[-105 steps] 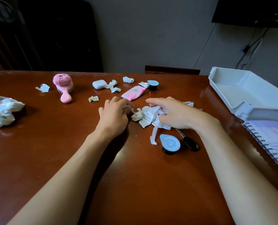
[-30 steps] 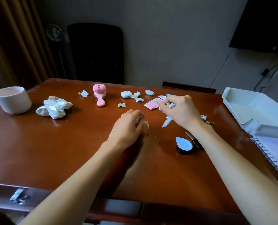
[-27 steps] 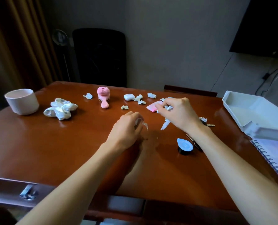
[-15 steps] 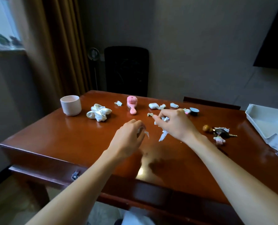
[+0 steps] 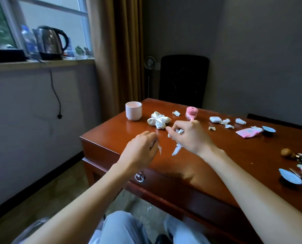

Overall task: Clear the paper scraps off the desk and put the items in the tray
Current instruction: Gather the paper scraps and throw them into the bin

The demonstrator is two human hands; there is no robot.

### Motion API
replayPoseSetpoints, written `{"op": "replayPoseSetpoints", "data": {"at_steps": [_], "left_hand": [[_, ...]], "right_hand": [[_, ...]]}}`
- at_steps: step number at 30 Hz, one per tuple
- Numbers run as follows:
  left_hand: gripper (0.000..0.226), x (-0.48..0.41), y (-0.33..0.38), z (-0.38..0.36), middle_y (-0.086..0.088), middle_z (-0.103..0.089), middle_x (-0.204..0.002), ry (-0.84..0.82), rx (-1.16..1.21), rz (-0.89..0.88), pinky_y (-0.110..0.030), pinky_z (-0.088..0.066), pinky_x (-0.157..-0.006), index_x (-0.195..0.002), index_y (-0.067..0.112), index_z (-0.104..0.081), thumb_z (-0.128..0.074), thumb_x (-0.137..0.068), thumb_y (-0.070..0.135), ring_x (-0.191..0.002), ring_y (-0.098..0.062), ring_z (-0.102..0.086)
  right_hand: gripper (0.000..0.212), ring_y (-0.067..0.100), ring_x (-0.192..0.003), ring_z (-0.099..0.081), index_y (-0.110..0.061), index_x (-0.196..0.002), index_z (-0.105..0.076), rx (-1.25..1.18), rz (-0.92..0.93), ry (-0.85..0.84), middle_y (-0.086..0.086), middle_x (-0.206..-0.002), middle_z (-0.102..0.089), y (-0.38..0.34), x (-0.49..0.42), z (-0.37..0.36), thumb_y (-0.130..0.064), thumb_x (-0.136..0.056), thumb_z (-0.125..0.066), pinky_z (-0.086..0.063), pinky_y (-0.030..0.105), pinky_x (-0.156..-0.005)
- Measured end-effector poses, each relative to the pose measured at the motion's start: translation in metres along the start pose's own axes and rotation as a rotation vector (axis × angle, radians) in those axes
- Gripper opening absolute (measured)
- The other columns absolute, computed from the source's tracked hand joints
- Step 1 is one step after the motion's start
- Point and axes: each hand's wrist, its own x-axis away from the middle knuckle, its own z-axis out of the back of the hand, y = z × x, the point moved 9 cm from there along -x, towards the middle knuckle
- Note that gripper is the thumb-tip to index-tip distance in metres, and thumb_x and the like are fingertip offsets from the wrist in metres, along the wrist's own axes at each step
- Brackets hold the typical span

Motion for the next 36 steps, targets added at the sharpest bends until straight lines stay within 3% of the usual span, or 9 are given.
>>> {"op": "replayPoseSetpoints", "data": {"at_steps": [6,9,11,17,20,24,26,29,36], "left_hand": [[0.014,0.036,-0.050,0.033,0.006,-0.064,-0.103,0.032,-0.052,0.087,-0.029,-0.056,-0.072,-0.108,0.022,-0.065,-0.055,-0.098,0.026,-0.087,-0.011,-0.062],[0.014,0.056,-0.074,0.046,0.006,-0.064,-0.103,0.045,-0.073,0.136,-0.022,-0.050,-0.069,-0.107,0.019,-0.065,-0.056,-0.097,0.023,-0.086,-0.011,-0.060],[0.012,0.067,-0.090,0.054,0.005,-0.064,-0.100,0.053,-0.091,0.168,-0.022,-0.047,-0.069,-0.104,0.019,-0.065,-0.056,-0.096,0.021,-0.085,-0.013,-0.060],[0.012,0.103,-0.141,0.073,0.006,-0.063,-0.098,0.074,-0.130,0.274,-0.026,-0.048,-0.067,-0.101,0.020,-0.064,-0.056,-0.093,0.017,-0.085,-0.016,-0.061],[0.016,0.124,-0.164,0.081,0.005,-0.063,-0.100,0.094,-0.136,0.322,-0.020,-0.041,-0.065,-0.107,0.019,-0.064,-0.057,-0.094,0.014,-0.085,-0.015,-0.061],[0.012,0.153,-0.196,0.086,0.004,-0.062,-0.097,0.117,-0.155,0.387,-0.019,-0.038,-0.061,-0.105,0.018,-0.064,-0.059,-0.094,0.019,-0.082,-0.016,-0.060],[0.010,0.168,-0.216,0.085,0.004,-0.062,-0.097,0.123,-0.164,0.433,-0.016,-0.038,-0.057,-0.104,0.018,-0.064,-0.059,-0.094,0.020,-0.078,-0.013,-0.057],[0.014,0.192,-0.242,0.082,0.002,-0.065,-0.098,0.134,-0.191,0.486,-0.023,-0.047,-0.063,-0.107,0.018,-0.064,-0.054,-0.096,0.021,-0.079,-0.017,-0.061],[0.018,0.257,-0.298,0.077,0.002,-0.064,-0.093,0.144,-0.252,0.625,-0.028,-0.042,-0.061,-0.100,0.017,-0.064,-0.047,-0.098,0.022,-0.077,-0.023,-0.063]], "right_hand": [[0.030,0.003,-0.053,-0.056,-0.018,-0.069,-0.065,-0.051,0.094,-0.029,-0.006,-0.063,-0.066,-0.049,-0.017,-0.056,-0.037,-0.092,-0.065,-0.038,0.013,-0.049],[0.032,0.009,-0.059,-0.062,-0.021,-0.069,-0.064,-0.111,0.105,-0.083,-0.006,-0.066,-0.068,-0.069,-0.022,-0.088,-0.042,-0.093,-0.061,-0.051,0.030,-0.055],[0.034,0.009,-0.061,-0.064,-0.024,-0.069,-0.062,-0.112,0.111,-0.109,-0.006,-0.068,-0.070,-0.080,-0.027,-0.107,-0.047,-0.093,-0.057,-0.053,0.034,-0.057],[0.033,0.009,-0.053,-0.054,-0.019,-0.068,-0.062,-0.143,0.208,-0.163,-0.006,-0.062,-0.064,-0.129,-0.032,-0.154,-0.039,-0.095,-0.061,-0.038,0.020,-0.051],[0.034,0.011,-0.057,-0.060,-0.021,-0.070,-0.060,-0.165,0.226,-0.223,-0.004,-0.067,-0.067,-0.149,-0.031,-0.183,-0.043,-0.096,-0.057,-0.047,0.024,-0.049],[0.029,0.007,-0.060,-0.062,-0.024,-0.075,-0.061,-0.203,0.266,-0.286,-0.008,-0.070,-0.065,-0.177,-0.026,-0.225,-0.043,-0.096,-0.057,-0.048,0.015,-0.049],[0.035,0.012,-0.063,-0.065,-0.021,-0.076,-0.065,-0.221,0.260,-0.300,-0.006,-0.070,-0.068,-0.186,-0.021,-0.249,-0.048,-0.095,-0.055,-0.055,0.026,-0.053],[0.039,0.014,-0.065,-0.067,-0.020,-0.075,-0.066,-0.274,0.212,-0.338,-0.006,-0.069,-0.069,-0.195,-0.011,-0.290,-0.051,-0.095,-0.053,-0.056,0.035,-0.059],[0.039,0.011,-0.060,-0.062,-0.021,-0.072,-0.062,-0.275,0.159,-0.496,-0.004,-0.065,-0.067,-0.216,0.020,-0.377,-0.050,-0.096,-0.054,-0.050,0.029,-0.056]]}}
